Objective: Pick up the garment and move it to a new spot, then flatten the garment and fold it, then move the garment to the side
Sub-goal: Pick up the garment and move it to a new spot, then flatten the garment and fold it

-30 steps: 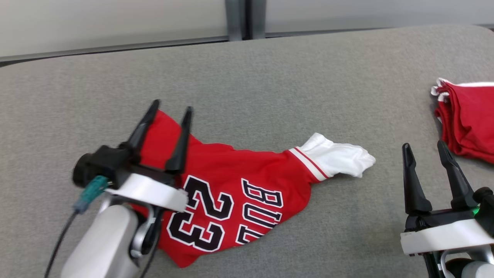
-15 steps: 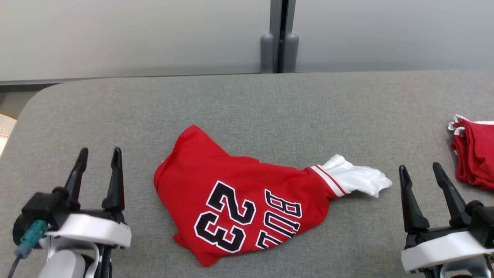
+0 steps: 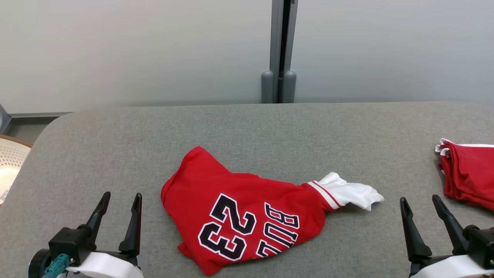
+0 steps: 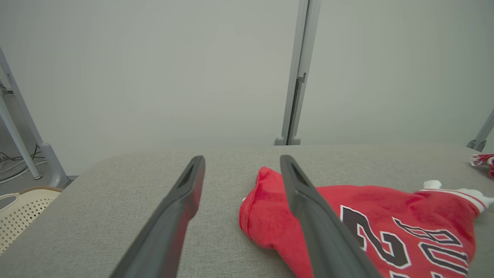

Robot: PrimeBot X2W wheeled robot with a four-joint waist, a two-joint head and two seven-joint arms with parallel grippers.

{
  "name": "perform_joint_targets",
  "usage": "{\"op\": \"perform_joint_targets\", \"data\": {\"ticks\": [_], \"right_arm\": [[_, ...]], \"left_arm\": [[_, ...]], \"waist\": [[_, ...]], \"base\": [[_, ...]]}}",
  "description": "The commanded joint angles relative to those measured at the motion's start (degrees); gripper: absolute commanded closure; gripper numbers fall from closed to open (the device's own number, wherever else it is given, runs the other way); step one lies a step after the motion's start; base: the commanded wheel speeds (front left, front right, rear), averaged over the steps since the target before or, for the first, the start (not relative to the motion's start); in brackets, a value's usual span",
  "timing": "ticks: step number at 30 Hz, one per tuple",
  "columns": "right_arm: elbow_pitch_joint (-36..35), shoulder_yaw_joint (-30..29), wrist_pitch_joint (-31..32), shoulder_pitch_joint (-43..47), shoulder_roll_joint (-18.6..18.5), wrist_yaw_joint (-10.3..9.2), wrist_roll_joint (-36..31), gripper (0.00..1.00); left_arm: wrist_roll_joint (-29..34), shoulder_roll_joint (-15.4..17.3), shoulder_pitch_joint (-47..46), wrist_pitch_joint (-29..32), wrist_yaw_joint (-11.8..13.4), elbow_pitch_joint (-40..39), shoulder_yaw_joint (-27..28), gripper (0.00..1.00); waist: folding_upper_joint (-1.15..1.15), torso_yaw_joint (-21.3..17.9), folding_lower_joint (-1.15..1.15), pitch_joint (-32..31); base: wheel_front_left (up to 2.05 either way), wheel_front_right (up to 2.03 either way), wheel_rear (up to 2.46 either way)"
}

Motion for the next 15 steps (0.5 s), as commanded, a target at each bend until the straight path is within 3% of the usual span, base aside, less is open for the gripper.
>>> {"op": "perform_joint_targets", "data": {"ticks": [1,15], "right_arm": [[-0.4,0.0,0.3,0.6,-0.3,0.00,0.2,0.00],[-1.1,-0.1,0.8,1.0,0.2,0.00,-0.1,0.00]], "left_arm": [[0.2,0.3,0.9,0.3,0.6,-0.7,0.0,0.00],[0.1,1.2,2.6,2.6,1.9,-3.6,-0.7,0.00]], "waist": [[0.00,-0.1,0.00,-0.3],[0.00,0.0,0.00,-0.2]], "base": [[0.00,0.00,0.00],[0.00,0.00,0.00]]}}
